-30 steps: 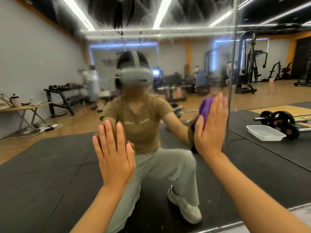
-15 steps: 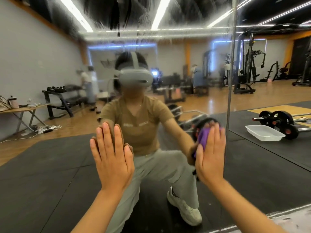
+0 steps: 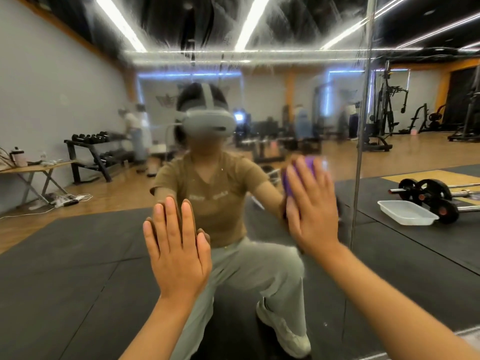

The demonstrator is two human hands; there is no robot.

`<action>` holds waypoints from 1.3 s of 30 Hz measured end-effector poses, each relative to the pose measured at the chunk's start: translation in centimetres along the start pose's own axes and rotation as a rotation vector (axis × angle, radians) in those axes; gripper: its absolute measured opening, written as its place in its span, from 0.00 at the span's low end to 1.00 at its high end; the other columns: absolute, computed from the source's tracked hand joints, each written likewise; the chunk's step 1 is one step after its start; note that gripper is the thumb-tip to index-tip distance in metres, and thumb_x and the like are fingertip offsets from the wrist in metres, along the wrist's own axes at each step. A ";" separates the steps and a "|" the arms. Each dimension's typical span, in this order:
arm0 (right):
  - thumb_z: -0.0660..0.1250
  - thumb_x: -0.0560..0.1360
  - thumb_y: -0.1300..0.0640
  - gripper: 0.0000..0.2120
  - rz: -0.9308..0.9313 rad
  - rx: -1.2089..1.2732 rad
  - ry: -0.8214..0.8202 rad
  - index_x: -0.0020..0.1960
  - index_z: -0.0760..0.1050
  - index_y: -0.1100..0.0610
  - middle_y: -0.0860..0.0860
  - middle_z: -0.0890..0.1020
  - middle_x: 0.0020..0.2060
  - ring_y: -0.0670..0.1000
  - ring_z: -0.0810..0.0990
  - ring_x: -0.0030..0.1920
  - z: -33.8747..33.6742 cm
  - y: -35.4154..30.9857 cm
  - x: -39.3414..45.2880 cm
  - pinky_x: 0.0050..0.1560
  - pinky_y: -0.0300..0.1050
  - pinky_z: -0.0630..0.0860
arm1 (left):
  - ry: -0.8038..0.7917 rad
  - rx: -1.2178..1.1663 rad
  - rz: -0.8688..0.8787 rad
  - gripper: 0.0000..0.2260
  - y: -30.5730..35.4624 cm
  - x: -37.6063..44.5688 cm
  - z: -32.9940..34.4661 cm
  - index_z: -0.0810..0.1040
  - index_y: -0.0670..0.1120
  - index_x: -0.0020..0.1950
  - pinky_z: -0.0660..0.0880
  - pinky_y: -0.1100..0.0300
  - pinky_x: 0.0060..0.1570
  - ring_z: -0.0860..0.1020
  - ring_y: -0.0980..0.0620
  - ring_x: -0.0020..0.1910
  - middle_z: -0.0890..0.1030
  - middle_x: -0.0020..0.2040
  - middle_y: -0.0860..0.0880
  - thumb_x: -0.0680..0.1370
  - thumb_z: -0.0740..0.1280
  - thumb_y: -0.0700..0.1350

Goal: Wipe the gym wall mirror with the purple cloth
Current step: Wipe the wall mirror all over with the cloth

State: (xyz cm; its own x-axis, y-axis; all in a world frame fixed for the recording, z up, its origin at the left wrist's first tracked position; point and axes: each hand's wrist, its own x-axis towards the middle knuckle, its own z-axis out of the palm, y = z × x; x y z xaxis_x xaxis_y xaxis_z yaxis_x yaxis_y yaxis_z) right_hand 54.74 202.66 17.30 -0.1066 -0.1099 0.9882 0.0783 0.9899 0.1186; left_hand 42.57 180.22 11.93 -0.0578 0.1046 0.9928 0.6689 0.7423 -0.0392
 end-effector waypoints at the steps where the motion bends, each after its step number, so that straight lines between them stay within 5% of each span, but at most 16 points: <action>1: 0.55 0.83 0.54 0.25 -0.068 -0.010 -0.068 0.79 0.61 0.57 0.54 0.59 0.80 0.58 0.51 0.81 -0.1 -0.1 -3.3 0.80 0.57 0.49 | 0.004 -0.002 -0.001 0.27 0.0 0.0 0.0 0.52 0.40 0.82 0.50 0.40 0.79 0.53 0.38 0.80 0.55 0.81 0.37 0.84 0.51 0.47; 4: 0.52 0.85 0.51 0.26 -0.243 -0.103 -0.259 0.82 0.54 0.52 0.50 0.54 0.82 0.57 0.53 0.81 -0.7 1.0 -13.2 0.80 0.56 0.51 | 0.014 -0.009 0.004 0.27 -0.1 0.0 0.1 0.52 0.40 0.82 0.49 0.40 0.79 0.51 0.39 0.81 0.55 0.81 0.38 0.84 0.52 0.47; 8: 0.49 0.86 0.50 0.26 -0.205 -0.172 -0.309 0.83 0.49 0.53 0.50 0.52 0.82 0.55 0.51 0.81 -1.2 2.0 -19.3 0.80 0.54 0.49 | 0.012 -0.018 -0.002 0.27 0.0 0.0 0.1 0.53 0.40 0.82 0.49 0.40 0.79 0.51 0.40 0.81 0.56 0.80 0.37 0.84 0.52 0.47; 17: 0.52 0.84 0.53 0.28 0.294 0.045 -0.015 0.82 0.51 0.55 0.50 0.51 0.82 0.56 0.49 0.81 0.4 -0.5 -9.2 0.80 0.55 0.47 | 0.021 -0.014 0.002 0.26 0.0 -0.2 0.3 0.53 0.39 0.82 0.49 0.40 0.79 0.51 0.40 0.81 0.56 0.80 0.36 0.85 0.51 0.47; 22: 0.55 0.82 0.57 0.27 0.275 0.044 0.013 0.79 0.58 0.62 0.59 0.59 0.79 0.58 0.51 0.81 0.2 0.4 -1.7 0.80 0.57 0.48 | 0.023 -0.011 0.016 0.25 -0.3 -0.2 0.3 0.55 0.38 0.81 0.50 0.39 0.78 0.50 0.40 0.81 0.58 0.79 0.35 0.86 0.50 0.47; 27: 0.54 0.83 0.55 0.26 0.275 0.026 0.063 0.79 0.58 0.61 0.54 0.58 0.80 0.57 0.52 0.81 0.5 0.6 -7.2 0.80 0.57 0.50 | 0.066 -0.006 -0.005 0.24 0.3 -0.6 0.5 0.56 0.39 0.81 0.51 0.40 0.78 0.51 0.42 0.81 0.60 0.79 0.36 0.86 0.51 0.46; 32: 0.48 0.86 0.48 0.27 0.260 -0.002 -0.138 0.83 0.47 0.51 0.47 0.48 0.82 0.54 0.46 0.82 -0.1 0.4 -20.0 0.81 0.53 0.44 | 0.089 -0.001 0.001 0.24 0.2 -0.6 0.8 0.55 0.40 0.81 0.49 0.42 0.79 0.52 0.44 0.80 0.62 0.78 0.36 0.86 0.51 0.46; 39: 0.44 0.87 0.47 0.27 0.330 -0.036 -0.345 0.83 0.43 0.52 0.48 0.45 0.82 0.54 0.43 0.82 -1.7 0.4 -26.7 0.80 0.51 0.40 | 0.075 -0.036 -0.022 0.24 0.3 -0.7 0.4 0.57 0.38 0.80 0.49 0.42 0.79 0.57 0.39 0.79 0.63 0.77 0.34 0.86 0.50 0.46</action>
State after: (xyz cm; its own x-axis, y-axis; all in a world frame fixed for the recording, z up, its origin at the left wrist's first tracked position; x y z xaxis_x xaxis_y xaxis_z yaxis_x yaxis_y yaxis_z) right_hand 59.31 205.87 -8.88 -0.3926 0.2517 0.8846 0.1970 0.9625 -0.1865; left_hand 42.54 180.64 11.22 -0.0185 0.0377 0.9991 0.6944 0.7195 -0.0143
